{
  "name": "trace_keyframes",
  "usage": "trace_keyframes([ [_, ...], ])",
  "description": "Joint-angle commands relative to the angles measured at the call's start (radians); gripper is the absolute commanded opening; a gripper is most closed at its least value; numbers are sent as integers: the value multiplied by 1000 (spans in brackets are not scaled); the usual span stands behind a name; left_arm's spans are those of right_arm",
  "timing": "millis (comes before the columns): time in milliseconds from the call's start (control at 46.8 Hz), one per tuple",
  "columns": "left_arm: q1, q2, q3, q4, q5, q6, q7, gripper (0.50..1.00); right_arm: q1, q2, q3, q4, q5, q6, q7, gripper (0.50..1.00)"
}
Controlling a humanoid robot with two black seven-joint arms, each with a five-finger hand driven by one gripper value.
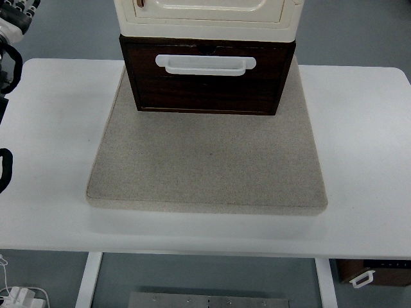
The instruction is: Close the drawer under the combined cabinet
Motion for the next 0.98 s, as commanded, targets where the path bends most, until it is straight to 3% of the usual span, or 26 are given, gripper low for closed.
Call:
trace_keyframes([
  [0,31,-29,0,0,-23,-47,-14,1000,0,0,1,-1,0,-1,0,952],
  [214,105,-96,0,2,-111,-266,-55,1000,-3,0,2,-1,2,1,1,952],
  [406,125,-142,-2,8,-114,-420,-65,1000,-3,0,2,-1,2,1,1,952],
  [577,119,-174,0,6,-117,-437,-63,1000,-3,0,2,-1,2,2,1,952],
  [770,93,-214,-2,5,-123,-361,-66,1000,-3,0,2,1,2,5,1,952],
  [962,84,-216,0,0,-160,-348,-72,1000,-5,0,2,1,0,4,1,952],
])
